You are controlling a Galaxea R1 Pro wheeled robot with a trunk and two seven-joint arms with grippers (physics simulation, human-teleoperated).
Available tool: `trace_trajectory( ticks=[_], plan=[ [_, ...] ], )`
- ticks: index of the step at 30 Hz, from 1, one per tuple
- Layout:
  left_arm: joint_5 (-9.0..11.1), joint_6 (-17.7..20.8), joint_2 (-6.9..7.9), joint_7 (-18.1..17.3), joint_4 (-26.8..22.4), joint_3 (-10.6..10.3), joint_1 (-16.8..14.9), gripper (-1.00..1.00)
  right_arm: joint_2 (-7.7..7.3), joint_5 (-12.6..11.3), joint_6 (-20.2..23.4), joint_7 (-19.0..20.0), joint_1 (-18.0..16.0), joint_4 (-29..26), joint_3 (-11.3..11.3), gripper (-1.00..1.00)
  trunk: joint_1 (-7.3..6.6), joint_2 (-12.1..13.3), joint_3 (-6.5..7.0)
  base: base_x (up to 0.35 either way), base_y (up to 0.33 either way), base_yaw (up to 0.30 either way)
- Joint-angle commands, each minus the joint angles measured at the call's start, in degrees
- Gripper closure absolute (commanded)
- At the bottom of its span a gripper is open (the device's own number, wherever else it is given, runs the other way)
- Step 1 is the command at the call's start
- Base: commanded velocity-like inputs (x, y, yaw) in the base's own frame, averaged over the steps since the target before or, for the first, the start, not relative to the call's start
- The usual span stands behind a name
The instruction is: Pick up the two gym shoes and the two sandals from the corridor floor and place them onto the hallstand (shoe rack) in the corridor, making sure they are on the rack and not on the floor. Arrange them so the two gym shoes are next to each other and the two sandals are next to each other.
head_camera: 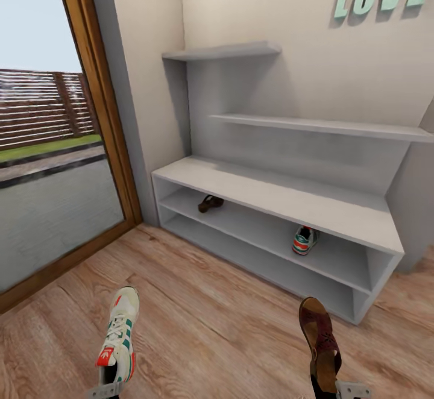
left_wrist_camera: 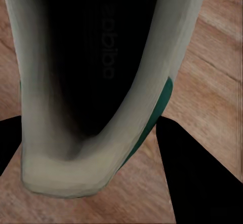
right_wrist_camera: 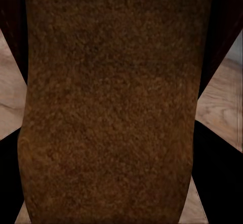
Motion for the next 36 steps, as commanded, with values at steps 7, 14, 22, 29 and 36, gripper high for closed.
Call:
trace_trajectory(
  ticks=[7,14,22,29,36],
  plan=[
    [-0.34,-0.17,-0.05,-0.55,0.01,0.47,-0.04,1.0,0.06,0.55,-0.23,0.44,-0.08,0.04,-0.48,1.0,-0.01,-0.02,-0.05,-0.018,0.02,-0.272],
    [-0.34,-0.17,-0.05,-0.55,0.01,0.47,-0.04,1.0,0.06,0.51,-0.23,0.44,-0.08,0.04,-0.48,1.0,-0.01,-0.02,-0.05,-0.116,0.141,-0.272],
    [-0.41,-0.17,-0.05,-0.55,0.01,0.4,-0.04,1.0,0.06,0.48,-0.23,0.44,-0.08,0.04,-0.48,1.0,-0.01,-0.02,-0.05,-0.011,0.013,-0.272],
    [-0.41,-0.17,-0.05,-0.55,0.01,0.38,-0.04,1.0,0.06,0.48,-0.23,0.44,-0.08,0.04,-0.48,1.0,-0.01,-0.02,-0.05,0.0,0.0,-0.272],
    [-0.39,-0.17,-0.05,-0.55,0.01,0.38,-0.04,1.0,0.06,0.46,-0.23,0.44,-0.08,0.04,-0.48,1.0,-0.01,-0.02,-0.05,0.0,0.0,-0.272]
  ],
)
